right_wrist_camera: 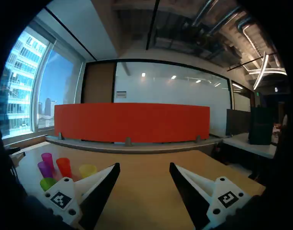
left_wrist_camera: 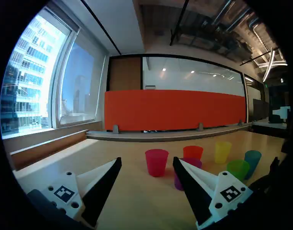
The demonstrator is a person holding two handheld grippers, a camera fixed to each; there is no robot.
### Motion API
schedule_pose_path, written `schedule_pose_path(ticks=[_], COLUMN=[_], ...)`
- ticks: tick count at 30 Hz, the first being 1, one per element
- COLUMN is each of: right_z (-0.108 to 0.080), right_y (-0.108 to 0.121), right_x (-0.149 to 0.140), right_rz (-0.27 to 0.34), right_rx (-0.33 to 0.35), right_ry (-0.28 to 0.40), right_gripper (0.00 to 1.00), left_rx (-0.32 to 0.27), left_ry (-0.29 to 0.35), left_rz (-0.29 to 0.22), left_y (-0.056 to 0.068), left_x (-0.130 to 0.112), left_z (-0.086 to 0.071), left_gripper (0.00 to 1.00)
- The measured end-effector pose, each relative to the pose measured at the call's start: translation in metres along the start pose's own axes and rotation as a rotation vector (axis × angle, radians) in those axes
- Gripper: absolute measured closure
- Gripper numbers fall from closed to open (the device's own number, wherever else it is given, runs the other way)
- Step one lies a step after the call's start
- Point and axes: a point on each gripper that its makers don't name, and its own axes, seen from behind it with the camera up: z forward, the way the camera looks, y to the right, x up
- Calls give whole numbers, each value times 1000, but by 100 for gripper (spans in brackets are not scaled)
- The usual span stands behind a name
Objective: Pour water
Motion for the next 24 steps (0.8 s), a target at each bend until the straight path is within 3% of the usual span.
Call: schedule_pose_path(ticks=[24], right_z=[-2], right_y=[12], right_x=[4], right_rz=[-16], right_rx=[12], right_ry=[69], right_gripper=[0], left_rx=[-1], left_ry=[-3], left_rz=[3], left_y=[-1], left_x=[-1], left_z=[-1], left_gripper=[0])
